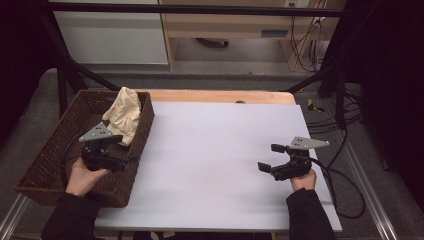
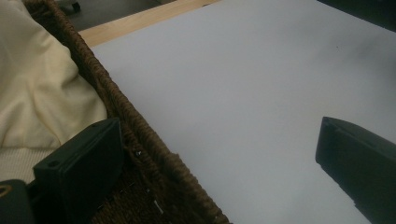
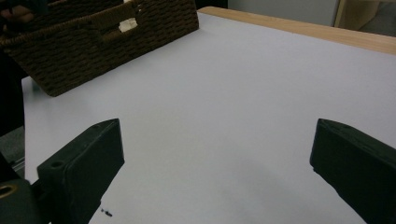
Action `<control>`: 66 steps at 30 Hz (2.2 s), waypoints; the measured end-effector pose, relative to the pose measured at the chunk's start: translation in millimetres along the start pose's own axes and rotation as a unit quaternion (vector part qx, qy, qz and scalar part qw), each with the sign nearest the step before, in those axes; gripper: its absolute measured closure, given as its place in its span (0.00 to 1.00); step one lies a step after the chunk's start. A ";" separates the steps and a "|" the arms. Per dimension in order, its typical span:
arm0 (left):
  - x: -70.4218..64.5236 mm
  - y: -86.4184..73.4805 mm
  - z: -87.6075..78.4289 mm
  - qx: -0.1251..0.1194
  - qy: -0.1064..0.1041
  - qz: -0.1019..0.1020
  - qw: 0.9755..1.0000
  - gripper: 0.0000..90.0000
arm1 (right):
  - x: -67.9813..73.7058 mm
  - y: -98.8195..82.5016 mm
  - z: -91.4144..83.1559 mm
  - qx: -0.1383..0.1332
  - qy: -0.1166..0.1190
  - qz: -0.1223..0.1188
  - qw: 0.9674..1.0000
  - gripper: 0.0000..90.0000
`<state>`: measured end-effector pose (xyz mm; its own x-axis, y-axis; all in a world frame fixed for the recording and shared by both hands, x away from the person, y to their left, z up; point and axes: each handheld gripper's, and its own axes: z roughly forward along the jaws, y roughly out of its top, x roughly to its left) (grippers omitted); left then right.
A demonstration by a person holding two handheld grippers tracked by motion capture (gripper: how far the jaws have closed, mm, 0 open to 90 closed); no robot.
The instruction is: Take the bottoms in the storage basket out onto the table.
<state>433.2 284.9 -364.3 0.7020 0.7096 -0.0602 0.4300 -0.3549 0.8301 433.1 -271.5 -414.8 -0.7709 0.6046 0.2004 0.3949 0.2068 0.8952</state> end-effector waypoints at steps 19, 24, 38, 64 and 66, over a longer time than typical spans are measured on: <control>7.7 2.1 -7.1 0.003 0.017 -0.007 1.000 0.01 | -0.2 0.0 0.3 0.002 -0.001 0.000 1.000 0.04; 8.7 4.2 -8.9 0.005 0.021 -0.008 1.000 0.01 | -0.2 -0.2 1.0 0.003 -0.003 0.000 1.000 0.04; 11.6 9.6 -13.6 0.013 0.021 -0.011 1.000 0.01 | -0.5 0.2 -0.1 0.003 -0.003 0.001 1.000 0.04; 8.6 39.9 -26.9 0.027 0.039 0.011 0.999 0.01 | -0.5 0.0 0.6 0.003 -0.003 0.003 1.000 0.04; 9.3 42.9 -27.4 0.028 0.041 0.013 0.999 0.01 | -0.5 0.0 0.5 0.003 -0.003 0.002 1.000 0.04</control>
<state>442.6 292.9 -314.0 0.6652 0.7466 0.0077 0.4454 -0.4050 0.7985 433.8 -271.4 -415.1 -0.7662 0.6100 0.2022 0.4017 0.2089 0.8917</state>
